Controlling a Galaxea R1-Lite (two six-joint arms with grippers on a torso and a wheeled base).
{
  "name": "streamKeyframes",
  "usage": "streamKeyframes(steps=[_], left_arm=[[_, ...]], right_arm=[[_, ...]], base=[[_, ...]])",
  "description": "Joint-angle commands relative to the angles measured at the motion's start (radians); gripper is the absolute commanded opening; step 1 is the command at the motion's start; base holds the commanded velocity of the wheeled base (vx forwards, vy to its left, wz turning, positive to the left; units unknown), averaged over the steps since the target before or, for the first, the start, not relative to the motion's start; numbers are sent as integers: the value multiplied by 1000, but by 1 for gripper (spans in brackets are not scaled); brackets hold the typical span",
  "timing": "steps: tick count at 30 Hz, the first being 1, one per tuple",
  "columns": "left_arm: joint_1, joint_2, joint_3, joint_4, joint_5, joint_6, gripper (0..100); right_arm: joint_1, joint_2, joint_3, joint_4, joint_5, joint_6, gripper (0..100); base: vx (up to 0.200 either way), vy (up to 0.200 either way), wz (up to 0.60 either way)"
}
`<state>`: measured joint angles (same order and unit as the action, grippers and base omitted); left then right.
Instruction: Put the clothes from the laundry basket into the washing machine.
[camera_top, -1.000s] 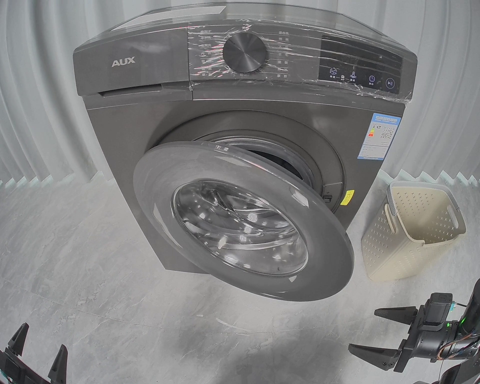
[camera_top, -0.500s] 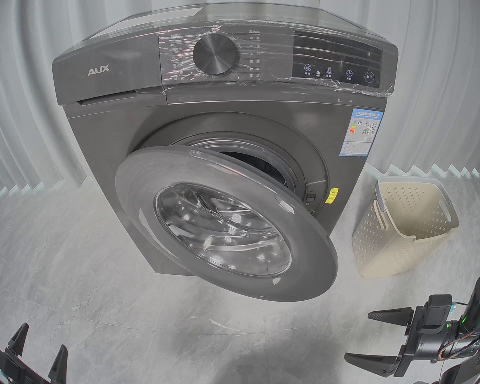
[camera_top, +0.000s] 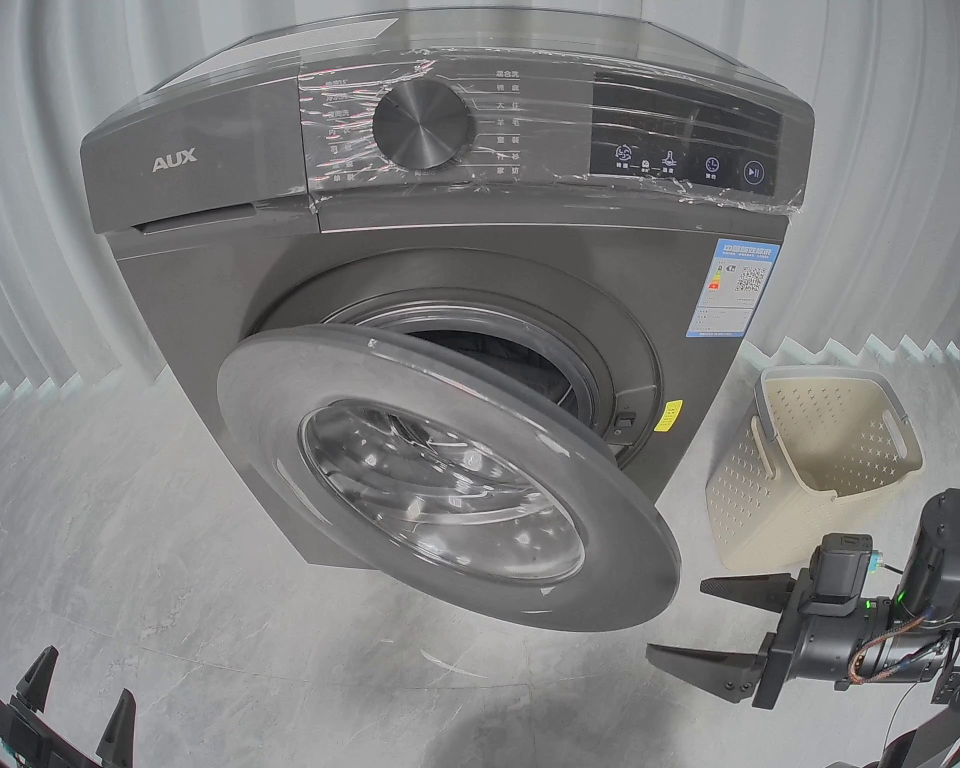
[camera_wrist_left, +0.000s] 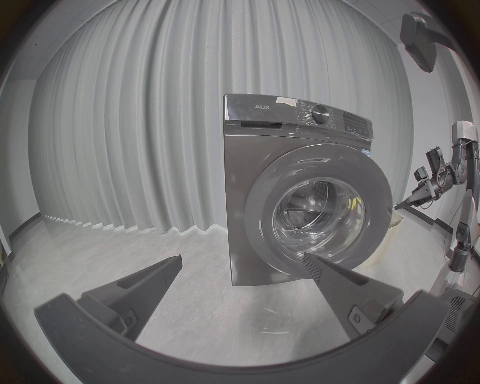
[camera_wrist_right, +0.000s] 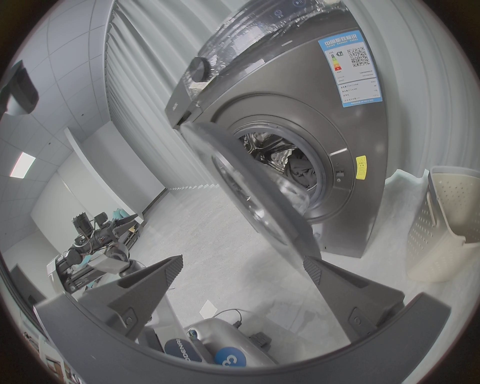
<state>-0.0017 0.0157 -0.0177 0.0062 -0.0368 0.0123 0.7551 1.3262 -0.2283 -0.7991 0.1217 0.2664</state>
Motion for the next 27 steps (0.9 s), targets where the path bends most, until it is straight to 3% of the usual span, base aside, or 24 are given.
streamKeyframes(steps=[1,8,14,19,21,27], left_arm=[[0,-16,16,0,0,-2,100],[0,-16,16,0,0,-2,100],[0,-16,16,0,0,-2,100],[-1,-16,16,0,0,-2,100],[0,-16,16,0,0,-2,100],[0,-16,16,0,0,-2,100]], right_arm=[[-20,91,-49,-25,1,1,100],[-34,140,-57,-112,-10,-3,100],[-146,142,-94,-150,-17,-13,100],[-221,140,-121,-150,-97,-18,100],[-243,137,-125,-150,-108,-18,100],[-227,79,-75,-132,-102,-19,100]], base=[[200,0,0],[0,0,0],[0,0,0],[0,0,0],[0,0,0],[0,0,0]])
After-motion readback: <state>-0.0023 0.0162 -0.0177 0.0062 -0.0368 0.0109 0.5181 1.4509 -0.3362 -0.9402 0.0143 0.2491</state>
